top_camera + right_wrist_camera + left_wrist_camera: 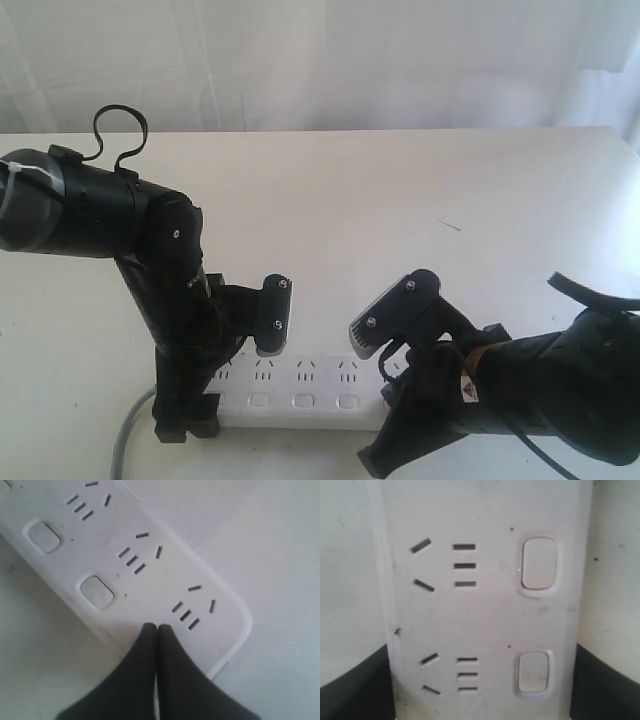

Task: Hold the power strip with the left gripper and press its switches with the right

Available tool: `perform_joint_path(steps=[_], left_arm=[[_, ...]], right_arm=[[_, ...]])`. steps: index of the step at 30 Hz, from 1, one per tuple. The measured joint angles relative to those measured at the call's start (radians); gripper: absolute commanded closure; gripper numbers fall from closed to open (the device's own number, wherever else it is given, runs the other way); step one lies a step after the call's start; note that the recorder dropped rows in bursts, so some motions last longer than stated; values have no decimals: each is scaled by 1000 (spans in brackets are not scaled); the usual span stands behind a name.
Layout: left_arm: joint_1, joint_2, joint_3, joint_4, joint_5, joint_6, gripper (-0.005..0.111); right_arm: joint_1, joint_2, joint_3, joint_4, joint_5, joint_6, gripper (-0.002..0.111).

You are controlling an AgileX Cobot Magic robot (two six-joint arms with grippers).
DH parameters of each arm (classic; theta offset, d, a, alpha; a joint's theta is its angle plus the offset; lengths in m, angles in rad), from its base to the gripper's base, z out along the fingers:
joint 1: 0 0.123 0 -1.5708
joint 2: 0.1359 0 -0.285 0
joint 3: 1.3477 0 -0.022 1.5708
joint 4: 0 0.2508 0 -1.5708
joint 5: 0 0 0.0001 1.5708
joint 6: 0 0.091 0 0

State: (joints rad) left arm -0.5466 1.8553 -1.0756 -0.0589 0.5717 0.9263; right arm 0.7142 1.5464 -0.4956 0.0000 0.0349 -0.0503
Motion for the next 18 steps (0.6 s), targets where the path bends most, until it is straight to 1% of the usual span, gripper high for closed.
perform_joint_path(steps=[5,9,13,16,17,18], left_arm=[[0,0,0,0,0,2,107],[0,0,0,0,0,2,107],[0,0,0,0,0,2,107],[0,0,0,0,0,2,107],[0,0,0,0,0,2,104],[0,0,0,0,0,2,93]], right_arm=[[0,8,-2,0,-1,4,108],[0,-9,4,8,-46,4,108],[0,-140,26,41,-162,18,108],[0,-336,26,46,-346,12,108],[0,-379,26,46,-385,-3,108],[0,-409,26,48,-410,-19,108]])
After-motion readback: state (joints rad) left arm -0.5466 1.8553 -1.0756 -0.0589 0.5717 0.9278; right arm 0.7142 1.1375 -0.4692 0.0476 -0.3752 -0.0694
